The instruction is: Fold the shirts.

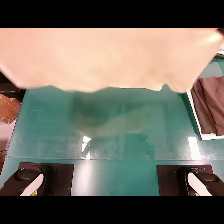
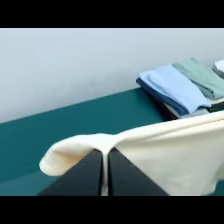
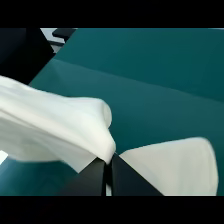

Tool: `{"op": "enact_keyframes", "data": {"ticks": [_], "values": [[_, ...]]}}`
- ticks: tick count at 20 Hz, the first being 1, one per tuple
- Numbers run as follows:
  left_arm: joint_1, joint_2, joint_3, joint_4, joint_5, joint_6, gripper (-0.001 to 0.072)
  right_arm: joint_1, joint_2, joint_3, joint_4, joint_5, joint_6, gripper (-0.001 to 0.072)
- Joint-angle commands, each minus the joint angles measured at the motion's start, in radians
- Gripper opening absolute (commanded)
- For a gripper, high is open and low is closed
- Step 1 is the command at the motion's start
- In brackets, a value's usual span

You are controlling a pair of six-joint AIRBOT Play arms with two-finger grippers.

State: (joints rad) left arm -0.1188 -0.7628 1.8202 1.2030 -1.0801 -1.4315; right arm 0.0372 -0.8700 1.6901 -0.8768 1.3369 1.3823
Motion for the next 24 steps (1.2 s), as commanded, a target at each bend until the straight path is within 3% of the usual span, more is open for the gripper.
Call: {"op": "enact_keyframes", "data": {"ticks": [1,6,10,13,17,18,19,20,22,24], "values": [[0.001,0.030,0.040,0.010,-0.036,0.000,0.0023,-0.047,-0.014,0.113,-0.016,0.087,0.049,0.0015],[0.001,-0.126,-0.044,0.010,-0.186,0.000,0.0024,-0.047,-0.216,0.132,-0.017,0.155,0.100,0.0015],[0.001,-0.317,-0.258,0.009,-0.200,0.007,0.0024,0.003,-0.483,0.132,-0.074,0.211,0.102,0.0015],[0.001,-0.494,-0.402,0.010,-0.111,0.057,0.0025,0.080,-0.694,0.132,-0.175,0.201,0.101,0.0015],[0.003,-0.699,-0.428,0.033,0.063,0.078,0.0027,0.126,-0.861,0.133,-0.162,0.051,0.101,0.0016],[0.005,-0.720,-0.428,0.035,0.108,0.077,0.0161,0.126,-0.876,0.133,-0.162,0.023,0.101,0.0037],[0.006,-0.726,-0.428,0.037,0.143,0.068,0.0496,0.124,-0.881,0.133,-0.162,-0.001,0.101,0.0260],[0.012,-0.726,-0.418,0.037,0.151,0.053,0.0570,0.116,-0.877,0.134,-0.161,-0.011,0.102,0.0455],[0.047,-0.719,-0.369,0.036,0.066,0.041,0.0541,0.091,-0.854,0.147,-0.155,0.018,0.101,0.0453],[0.117,-0.693,-0.327,0.026,-0.106,0.044,0.0540,0.052,-0.808,0.146,-0.108,0.105,0.058,0.0449]]}}
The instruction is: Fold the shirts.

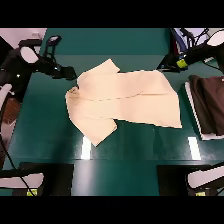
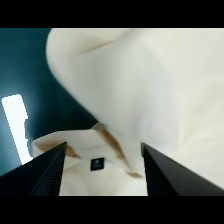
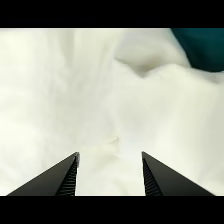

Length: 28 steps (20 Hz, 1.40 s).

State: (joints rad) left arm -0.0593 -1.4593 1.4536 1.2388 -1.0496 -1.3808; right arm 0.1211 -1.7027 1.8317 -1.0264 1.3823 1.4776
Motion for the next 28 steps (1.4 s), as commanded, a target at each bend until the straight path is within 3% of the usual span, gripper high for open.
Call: {"op": "enact_keyframes", "data": {"ticks": [1,3,7,12,16,21,24,25,27,28], "values": [[0.095,0.027,0.025,-0.016,-0.184,-0.006,0.0540,-0.050,0.050,0.005,0.044,0.114,-0.044,0.0449],[0.170,0.110,-0.086,-0.031,-0.197,-0.006,0.0540,-0.072,0.117,-0.037,0.050,0.177,-0.069,0.0448],[0.253,0.275,-0.425,-0.082,-0.153,0.016,0.0540,-0.116,0.314,-0.319,0.173,0.124,-0.114,0.0428],[0.257,0.314,-0.717,-0.299,-0.037,0.089,0.0540,-0.157,0.481,-0.610,0.306,0.037,-0.152,0.0428],[0.236,0.313,-0.820,-0.397,0.093,0.132,0.0540,-0.158,0.534,-0.696,0.312,0.023,-0.163,0.0428],[0.109,0.312,-0.835,-0.402,0.223,0.119,0.0540,-0.158,0.534,-0.695,0.327,0.021,-0.163,0.0428],[0.056,0.290,-0.835,-0.401,0.235,0.095,0.0539,-0.158,0.534,-0.695,0.327,0.024,-0.163,0.0428],[0.053,0.289,-0.835,-0.401,0.235,0.092,0.0485,-0.158,0.534,-0.695,0.326,0.026,-0.163,0.0428],[0.054,0.290,-0.819,-0.404,0.225,0.073,0.0099,-0.158,0.534,-0.695,0.314,0.033,-0.163,0.0428],[0.054,0.293,-0.804,-0.403,0.214,0.072,0.0025,-0.158,0.534,-0.695,0.296,0.038,-0.163,0.0428]]}}
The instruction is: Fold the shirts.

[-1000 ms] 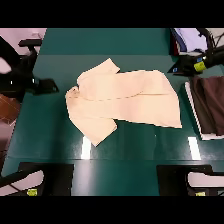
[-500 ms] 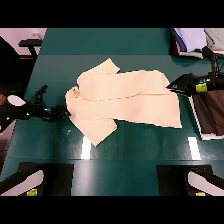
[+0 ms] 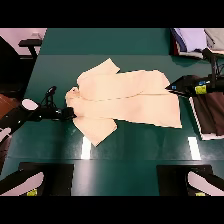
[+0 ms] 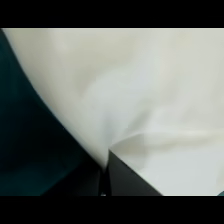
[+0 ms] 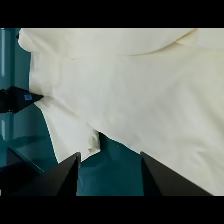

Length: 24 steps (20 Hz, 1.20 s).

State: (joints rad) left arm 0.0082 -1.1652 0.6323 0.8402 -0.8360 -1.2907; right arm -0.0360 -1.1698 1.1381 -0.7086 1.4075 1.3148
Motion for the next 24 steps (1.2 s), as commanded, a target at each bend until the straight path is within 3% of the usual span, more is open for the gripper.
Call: {"op": "enact_keyframes", "data": {"ticks": [1,4,8,11,13,16,20,24], "values": [[-0.013,0.000,0.047,-0.003,-0.033,-0.018,0.0024,-0.001,0.009,-0.003,-0.068,0.017,0.000,0.0428],[-0.014,0.000,0.144,0.017,-0.147,-0.016,0.0024,-0.042,0.076,-0.085,-0.211,0.007,0.023,0.0428],[-0.014,0.000,0.215,0.024,-0.177,-0.010,0.0023,-0.302,0.172,-0.317,-0.266,0.010,0.023,0.0430],[-0.014,0.000,0.226,0.029,-0.155,-0.010,0.0023,-0.502,0.191,-0.469,-0.316,-0.001,0.022,0.0556],[-0.014,0.000,0.226,0.036,-0.151,-0.010,0.0023,-0.578,0.167,-0.544,-0.306,-0.033,0.014,0.0554],[-0.014,0.000,0.226,0.043,-0.152,-0.010,0.0023,-0.581,0.087,-0.591,-0.288,-0.083,0.000,0.0499],[-0.014,0.000,0.226,0.043,-0.153,-0.010,0.0023,-0.471,-0.006,-0.571,-0.150,-0.188,-0.025,0.0497],[-0.014,0.000,0.226,0.047,-0.153,-0.010,0.0023,-0.330,-0.081,-0.486,-0.150,-0.271,-0.022,0.0414]]}}
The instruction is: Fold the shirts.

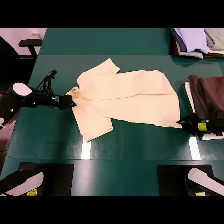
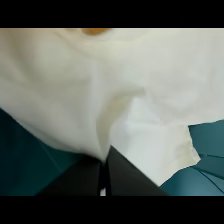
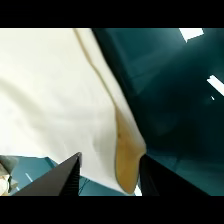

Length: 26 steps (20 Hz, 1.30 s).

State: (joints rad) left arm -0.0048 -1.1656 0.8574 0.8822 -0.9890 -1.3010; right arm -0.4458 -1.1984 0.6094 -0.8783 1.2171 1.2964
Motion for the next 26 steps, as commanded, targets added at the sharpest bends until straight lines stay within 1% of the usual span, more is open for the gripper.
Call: {"op": "enact_keyframes", "data": {"ticks": [1,2,3,4,6,7,9,10,13,17,19,22,24,26], "values": [[-0.001,0.000,0.002,0.005,-0.001,-0.001,0.0023,0.108,-0.068,0.069,0.019,-0.089,-0.004,0.0265],[-0.001,0.000,0.008,0.007,-0.010,-0.001,0.0023,0.134,-0.079,0.092,0.014,-0.090,-0.004,0.0146],[0.000,0.001,0.020,0.017,-0.024,-0.001,0.0022,0.161,-0.086,0.113,0.013,-0.090,-0.008,0.0043],[-0.001,0.012,0.037,0.034,-0.034,-0.005,0.0022,0.183,-0.084,0.131,0.013,-0.090,-0.008,0.0016],[0.000,0.074,0.079,0.097,-0.038,-0.029,0.0022,0.220,-0.038,0.178,0.013,-0.089,-0.010,0.0016],[0.000,0.111,0.117,0.145,-0.051,-0.056,0.0022,0.233,0.001,0.219,0.013,-0.089,-0.010,0.0016],[0.000,0.198,0.231,0.228,-0.093,-0.090,0.0023,0.245,0.094,0.335,0.013,-0.081,-0.010,0.0015],[0.000,0.243,0.307,0.253,-0.110,-0.090,0.0023,0.245,0.141,0.406,0.014,-0.074,-0.010,0.0016],[-0.001,0.347,0.563,0.264,-0.103,-0.091,0.0023,0.245,0.265,0.657,0.014,-0.069,-0.008,0.0016],[-0.001,0.379,0.950,0.265,-0.112,-0.118,0.0023,0.244,0.363,0.966,0.011,-0.037,-0.007,0.0015],[-0.001,0.379,1.090,0.265,-0.115,-0.161,0.0022,0.242,0.381,1.094,0.008,0.005,0.012,0.0015],[-0.001,0.380,1.238,0.264,-0.114,-0.193,0.0022,0.201,0.370,1.281,-0.049,0.100,0.072,0.0015],[-0.001,0.380,1.273,0.264,-0.104,-0.194,0.0021,0.148,0.327,1.411,-0.066,0.195,0.100,0.0014],[-0.001,0.370,1.273,0.265,-0.135,-0.196,0.0022,0.106,0.277,1.506,-0.065,0.280,0.130,0.0014]]}}
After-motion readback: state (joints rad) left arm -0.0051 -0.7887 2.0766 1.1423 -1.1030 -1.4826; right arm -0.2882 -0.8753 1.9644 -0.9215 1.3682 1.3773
